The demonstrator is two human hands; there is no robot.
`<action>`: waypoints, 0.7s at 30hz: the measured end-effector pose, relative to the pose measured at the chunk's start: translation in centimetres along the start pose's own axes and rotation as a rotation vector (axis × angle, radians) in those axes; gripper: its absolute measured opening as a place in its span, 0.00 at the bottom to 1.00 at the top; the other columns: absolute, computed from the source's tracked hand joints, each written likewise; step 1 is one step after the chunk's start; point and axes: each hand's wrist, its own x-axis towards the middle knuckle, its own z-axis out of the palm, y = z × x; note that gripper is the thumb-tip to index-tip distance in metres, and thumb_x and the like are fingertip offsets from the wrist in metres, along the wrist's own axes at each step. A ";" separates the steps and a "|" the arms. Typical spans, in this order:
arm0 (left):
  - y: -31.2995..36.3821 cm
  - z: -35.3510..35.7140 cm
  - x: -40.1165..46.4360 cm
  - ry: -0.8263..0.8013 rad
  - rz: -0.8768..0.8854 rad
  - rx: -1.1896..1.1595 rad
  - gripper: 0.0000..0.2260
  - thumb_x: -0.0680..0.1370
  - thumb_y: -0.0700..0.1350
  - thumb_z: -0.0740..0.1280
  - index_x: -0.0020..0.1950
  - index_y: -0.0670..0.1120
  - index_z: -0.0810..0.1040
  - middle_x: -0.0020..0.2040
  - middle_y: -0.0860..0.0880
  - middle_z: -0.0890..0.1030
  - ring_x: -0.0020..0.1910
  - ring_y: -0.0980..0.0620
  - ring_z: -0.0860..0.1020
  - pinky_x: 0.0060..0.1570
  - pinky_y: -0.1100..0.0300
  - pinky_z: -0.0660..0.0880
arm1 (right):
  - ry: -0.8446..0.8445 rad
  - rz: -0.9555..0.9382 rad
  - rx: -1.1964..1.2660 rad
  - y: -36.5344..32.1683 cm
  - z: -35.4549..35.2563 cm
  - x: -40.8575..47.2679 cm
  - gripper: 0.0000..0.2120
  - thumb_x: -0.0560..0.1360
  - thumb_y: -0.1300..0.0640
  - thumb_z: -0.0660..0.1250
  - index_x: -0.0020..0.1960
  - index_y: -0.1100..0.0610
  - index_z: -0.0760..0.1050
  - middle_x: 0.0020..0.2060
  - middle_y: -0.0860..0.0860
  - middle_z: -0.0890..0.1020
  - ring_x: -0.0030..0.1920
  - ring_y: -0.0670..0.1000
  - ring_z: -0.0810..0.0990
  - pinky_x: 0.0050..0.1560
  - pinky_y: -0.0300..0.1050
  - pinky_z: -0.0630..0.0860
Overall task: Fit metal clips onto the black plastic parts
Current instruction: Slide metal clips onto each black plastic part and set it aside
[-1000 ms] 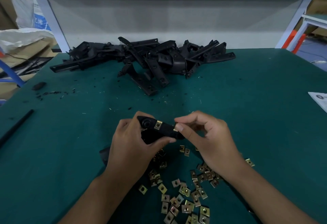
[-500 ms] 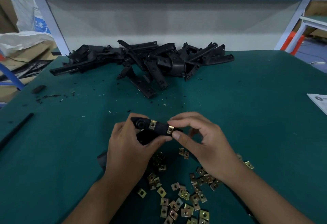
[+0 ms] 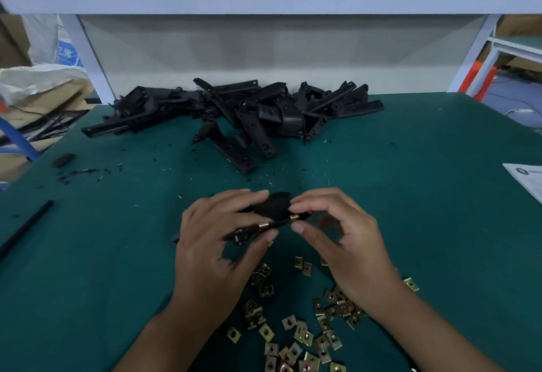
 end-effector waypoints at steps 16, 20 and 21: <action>0.4 -0.3 0.1 0.061 0.100 -0.035 0.03 0.78 0.50 0.72 0.50 0.57 0.81 0.50 0.61 0.81 0.52 0.56 0.79 0.49 0.47 0.73 | -0.008 -0.206 -0.234 -0.2 -0.7 0.3 0.06 0.79 0.54 0.70 0.54 0.54 0.82 0.53 0.44 0.77 0.54 0.46 0.78 0.55 0.37 0.73; 2.3 -0.8 0.6 0.045 0.037 -0.010 0.04 0.75 0.52 0.72 0.48 0.57 0.79 0.49 0.62 0.81 0.51 0.56 0.79 0.48 0.45 0.74 | -0.037 -0.166 -0.274 -1.8 -1.8 0.3 0.06 0.80 0.50 0.68 0.53 0.50 0.81 0.52 0.40 0.76 0.55 0.44 0.76 0.57 0.35 0.70; 3.0 -1.0 0.9 0.022 -0.019 -0.015 0.04 0.75 0.54 0.71 0.48 0.60 0.79 0.49 0.65 0.81 0.52 0.59 0.78 0.49 0.45 0.74 | -0.058 -0.126 -0.262 -2.6 -2.3 0.3 0.06 0.80 0.48 0.67 0.54 0.47 0.80 0.52 0.39 0.76 0.56 0.44 0.77 0.57 0.33 0.69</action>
